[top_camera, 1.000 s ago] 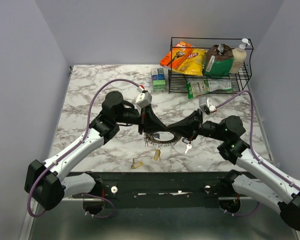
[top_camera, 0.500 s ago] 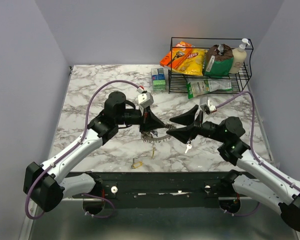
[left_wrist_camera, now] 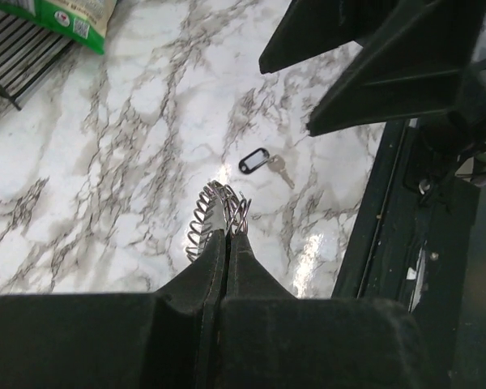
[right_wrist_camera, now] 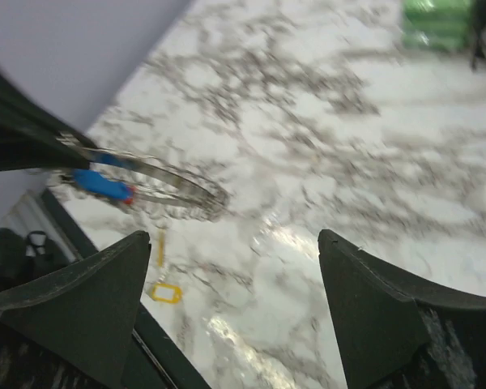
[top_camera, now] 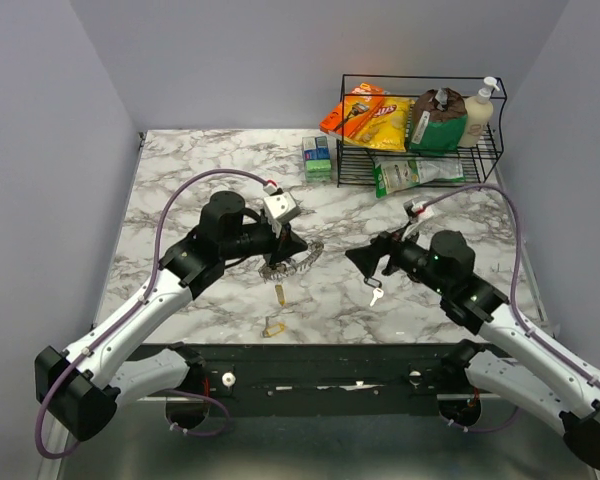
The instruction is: Put the keys on the keyring
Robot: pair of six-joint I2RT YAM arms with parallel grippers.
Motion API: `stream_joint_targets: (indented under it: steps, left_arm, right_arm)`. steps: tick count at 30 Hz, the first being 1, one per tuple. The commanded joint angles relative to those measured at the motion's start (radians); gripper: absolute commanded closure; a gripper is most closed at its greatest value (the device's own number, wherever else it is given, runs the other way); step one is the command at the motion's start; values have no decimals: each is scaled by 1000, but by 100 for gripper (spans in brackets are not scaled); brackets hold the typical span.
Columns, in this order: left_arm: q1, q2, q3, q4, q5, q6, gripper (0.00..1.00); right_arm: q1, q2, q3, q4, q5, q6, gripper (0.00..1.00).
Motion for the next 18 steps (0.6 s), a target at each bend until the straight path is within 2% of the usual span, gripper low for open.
stream_joint_targets:
  steps: [1, 3, 8, 16, 17, 18]
  left_arm:
    - [-3, -27, 24, -80, -87, 76, 100]
    - [-2, -28, 16, -82, -92, 82, 100]
    - [-2, -32, 5, -77, -92, 96, 100]
    - [-2, -36, -22, -62, -75, 125, 100]
    - [-2, -38, -25, -59, -72, 125, 100]
    - [-2, -41, -31, -52, -67, 125, 100]
  right_arm:
    - [1, 136, 76, -406, 278, 101, 10]
    - [1, 223, 99, -518, 313, 158, 11]
    - [1, 326, 110, -619, 364, 247, 14]
    - [2, 472, 95, -633, 423, 290, 21]
    - [1, 501, 95, -623, 421, 295, 24]
    - [1, 516, 93, -613, 413, 295, 30]
